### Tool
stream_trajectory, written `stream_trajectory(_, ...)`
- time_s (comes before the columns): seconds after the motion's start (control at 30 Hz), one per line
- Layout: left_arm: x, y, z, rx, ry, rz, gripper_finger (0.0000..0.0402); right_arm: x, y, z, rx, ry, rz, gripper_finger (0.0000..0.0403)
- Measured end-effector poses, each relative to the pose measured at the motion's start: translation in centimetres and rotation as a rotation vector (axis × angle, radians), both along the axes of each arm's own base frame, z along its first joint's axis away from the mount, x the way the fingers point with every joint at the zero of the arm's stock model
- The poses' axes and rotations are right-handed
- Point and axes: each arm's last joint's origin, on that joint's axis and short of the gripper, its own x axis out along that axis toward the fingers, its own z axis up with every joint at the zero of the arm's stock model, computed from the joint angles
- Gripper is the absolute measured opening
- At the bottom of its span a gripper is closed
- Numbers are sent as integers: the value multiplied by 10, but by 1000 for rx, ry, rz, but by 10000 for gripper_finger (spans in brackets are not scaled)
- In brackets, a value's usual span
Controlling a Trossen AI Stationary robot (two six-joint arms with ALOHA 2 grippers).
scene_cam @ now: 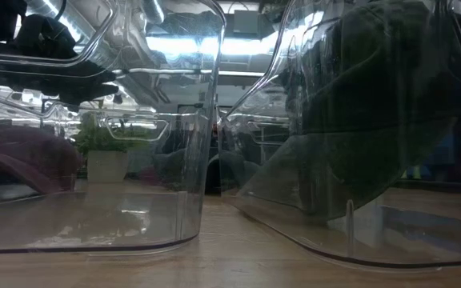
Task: Pick & Place hat
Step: Put the top black cap into the right transparent bin
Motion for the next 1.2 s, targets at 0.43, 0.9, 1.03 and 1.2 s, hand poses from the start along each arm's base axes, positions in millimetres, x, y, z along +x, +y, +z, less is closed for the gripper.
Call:
stream_trajectory(0.43,0,0,0,0,0,0,185,-15,11,43,-76,-130,-58,43)
stream_trajectory(0.9,0,0,0,0,0,0,185,-22,16,79,-180,-335,-124,43)
stream_trajectory(1.03,0,0,0,0,0,0,185,-23,17,88,-207,-395,-142,43)
stream_trajectory(1.2,0,0,0,0,0,0,185,-26,19,100,-245,-470,-154,43)
